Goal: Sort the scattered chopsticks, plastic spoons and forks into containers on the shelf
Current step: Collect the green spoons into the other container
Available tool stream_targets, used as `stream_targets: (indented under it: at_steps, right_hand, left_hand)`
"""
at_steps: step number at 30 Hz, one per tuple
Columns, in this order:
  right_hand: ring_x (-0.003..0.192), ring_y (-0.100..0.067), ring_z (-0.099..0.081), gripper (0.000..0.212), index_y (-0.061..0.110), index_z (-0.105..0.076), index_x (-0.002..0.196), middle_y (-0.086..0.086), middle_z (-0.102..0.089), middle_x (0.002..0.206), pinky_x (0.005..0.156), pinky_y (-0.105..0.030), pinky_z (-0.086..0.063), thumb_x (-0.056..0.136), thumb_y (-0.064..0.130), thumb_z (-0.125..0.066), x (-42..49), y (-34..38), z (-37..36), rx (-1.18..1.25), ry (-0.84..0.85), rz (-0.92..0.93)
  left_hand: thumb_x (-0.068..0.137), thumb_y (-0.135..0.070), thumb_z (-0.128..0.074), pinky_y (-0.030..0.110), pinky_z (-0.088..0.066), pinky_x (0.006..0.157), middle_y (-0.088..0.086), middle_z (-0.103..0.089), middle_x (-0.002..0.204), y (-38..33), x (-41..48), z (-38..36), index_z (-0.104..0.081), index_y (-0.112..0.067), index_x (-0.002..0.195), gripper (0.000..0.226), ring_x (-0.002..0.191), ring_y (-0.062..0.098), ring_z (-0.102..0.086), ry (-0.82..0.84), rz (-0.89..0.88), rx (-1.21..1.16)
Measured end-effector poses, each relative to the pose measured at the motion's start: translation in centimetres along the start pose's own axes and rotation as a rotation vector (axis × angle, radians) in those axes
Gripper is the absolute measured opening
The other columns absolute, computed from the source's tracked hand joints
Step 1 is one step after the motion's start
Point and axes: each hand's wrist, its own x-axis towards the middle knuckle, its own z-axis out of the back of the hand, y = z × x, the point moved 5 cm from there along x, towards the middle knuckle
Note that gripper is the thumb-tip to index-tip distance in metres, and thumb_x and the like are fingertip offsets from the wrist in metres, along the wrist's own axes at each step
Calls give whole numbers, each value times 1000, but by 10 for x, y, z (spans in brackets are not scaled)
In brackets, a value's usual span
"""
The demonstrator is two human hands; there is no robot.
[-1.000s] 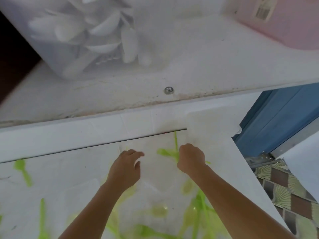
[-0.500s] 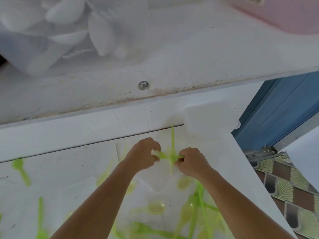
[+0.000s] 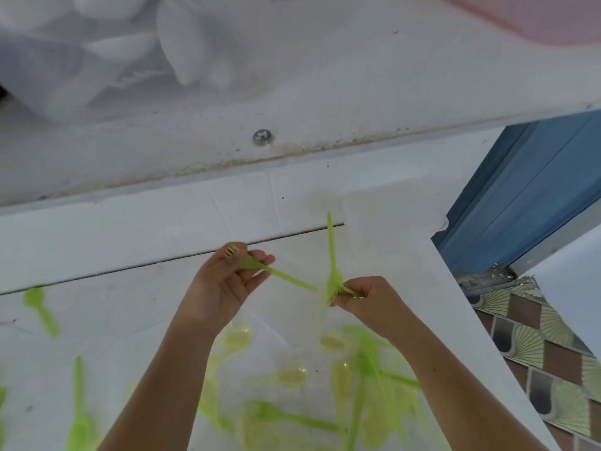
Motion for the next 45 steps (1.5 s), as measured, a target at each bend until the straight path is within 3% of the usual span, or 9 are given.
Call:
stream_targets:
  at_steps: [6, 11, 17, 23, 26, 31, 35, 40, 45]
  right_hand:
    - [60, -20, -57, 15, 18, -66, 71, -2, -61, 65, 56, -35, -49, 77, 10, -55, -24, 17, 17, -561, -51, 162]
    - [69, -27, -59, 14, 20, -60, 68, 0, -58, 72, 55, -29, -40, 76, 10, -55, -48, 54, 20, -865, 29, 234]
    - [67, -21, -61, 29, 27, -75, 86, 4, -61, 79, 58, -28, -39, 65, 8, -68, -64, 79, 7, -1282, -75, 548]
    - [52, -23, -45, 37, 13, -73, 85, 0, -59, 75, 53, -34, -36, 63, -7, -53, -95, 85, -11, -1075, -351, 1195]
    - [51, -22, -41, 32, 12, -69, 75, 0, -56, 70, 53, -34, -30, 68, -7, -44, -100, 92, -22, -1004, -402, 1267]
    - [57, -25, -53, 36, 10, -72, 94, -2, -64, 78, 56, -38, -42, 71, -2, -47, -99, 82, -30, -874, -321, 1160]
    - [88, -17, -60, 53, 10, -62, 135, 1, -59, 99, 82, -32, -48, 82, 10, -56, -103, 65, -24, -589, -263, 782]
    - [72, -15, -56, 16, 15, -79, 93, -4, -60, 75, 68, -28, -46, 94, 8, -65, -124, 38, -60, -137, -273, 348]
    - [54, -6, -58, 17, 24, -74, 72, 2, -67, 62, 54, -21, -42, 74, 8, -75, -126, 11, -99, 157, -361, -38]
  left_hand:
    - [104, -14, -60, 37, -51, 65, 9, -54, 80, -16, -16, -13, -73, -10, 99, 15, 65, 25, -50, -196, -130, 432]
    - [90, -60, -55, 38, -37, 81, 0, -42, 86, -12, -44, -46, -75, -39, 122, 43, 78, 19, -40, -67, -104, 774]
    - [108, -13, -50, 24, -46, 75, -9, -62, 78, -27, -82, -66, -76, -17, 104, 27, 75, 15, -54, -9, -155, 829]
    - [106, -12, -55, 36, -61, 88, 14, -74, 93, 10, -103, -67, -73, -1, 104, 21, 87, 21, -71, 6, 66, 700]
    - [106, -12, -57, 43, -63, 80, 24, -70, 89, 36, -110, -67, -65, 5, 112, 20, 80, 36, -74, 3, 179, 491]
    - [102, -6, -59, 35, -58, 59, 18, -65, 89, 62, -115, -59, -66, -1, 122, 21, 65, 25, -65, -56, 316, 194]
    - [101, -5, -58, 32, -59, 59, 10, -62, 82, 71, -117, -48, -68, 5, 115, 20, 66, 22, -64, -140, 356, -40]
    - [105, -1, -50, 40, -62, 74, 24, -72, 118, 81, -125, -44, -61, 0, 108, 11, 94, 32, -75, -199, 242, -20]
    - [106, -3, -43, 37, -63, 76, 24, -74, 111, 96, -128, -38, -63, 2, 110, 21, 91, 29, -74, -241, 243, -98]
